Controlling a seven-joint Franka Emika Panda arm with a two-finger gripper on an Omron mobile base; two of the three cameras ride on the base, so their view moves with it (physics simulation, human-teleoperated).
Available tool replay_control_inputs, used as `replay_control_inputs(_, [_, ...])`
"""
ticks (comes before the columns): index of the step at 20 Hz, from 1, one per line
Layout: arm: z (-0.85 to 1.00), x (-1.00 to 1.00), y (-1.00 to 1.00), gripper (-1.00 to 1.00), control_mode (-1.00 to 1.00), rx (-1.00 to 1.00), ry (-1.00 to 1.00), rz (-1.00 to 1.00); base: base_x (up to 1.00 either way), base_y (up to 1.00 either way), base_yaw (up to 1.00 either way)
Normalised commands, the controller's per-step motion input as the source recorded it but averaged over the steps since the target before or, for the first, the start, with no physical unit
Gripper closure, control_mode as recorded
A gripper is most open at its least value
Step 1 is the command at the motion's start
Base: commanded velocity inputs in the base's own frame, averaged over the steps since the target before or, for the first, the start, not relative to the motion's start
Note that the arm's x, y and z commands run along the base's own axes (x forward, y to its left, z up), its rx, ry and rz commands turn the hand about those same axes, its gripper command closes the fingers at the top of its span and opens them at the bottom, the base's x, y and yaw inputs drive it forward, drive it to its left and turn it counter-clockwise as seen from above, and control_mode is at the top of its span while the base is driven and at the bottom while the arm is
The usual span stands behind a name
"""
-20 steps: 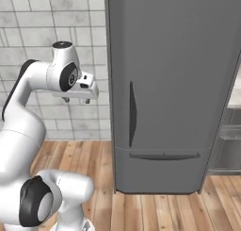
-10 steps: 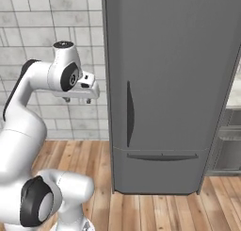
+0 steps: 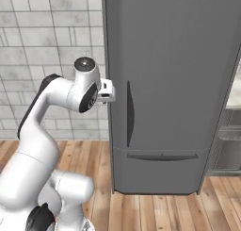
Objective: Retrieve the chicken drumstick from the fridge and place it on the saucepan with marinade on the stove.
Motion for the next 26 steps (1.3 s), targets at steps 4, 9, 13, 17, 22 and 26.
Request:
replay_control_inputs(4, [-0.07, 0.35, -0.39, -1.0, -1.0, 0.16, -0.24, 0.0, 0.0, 0.0, 0.0])
replay_control_inputs(9, [-0.19, 0.43, -0.24, -1.0, -1.0, 0.12, -0.3, 0.0, 0.0, 0.0, 0.0])
replay_control_inputs(13, [-0.28, 0.24, -0.16, -1.0, -1.0, 0.1, -0.34, -0.01, 0.0, 0.0, 0.0])
replay_control_inputs(17, [-0.33, 0.34, 0.0, -1.0, -1.0, 0.01, -0.31, 0.0, 0.0, 0.0, 0.0])
replay_control_inputs(22, [-0.11, 0.24, -0.04, -1.0, -1.0, 0.0, -0.34, 0.0, 0.0, 0.0, 0.0])
replay_control_inputs(26, [0.0, 0.03, -0.16, -1.0, -1.0, 0.05, -0.09, 0.01, 0.0, 0.0, 0.0])
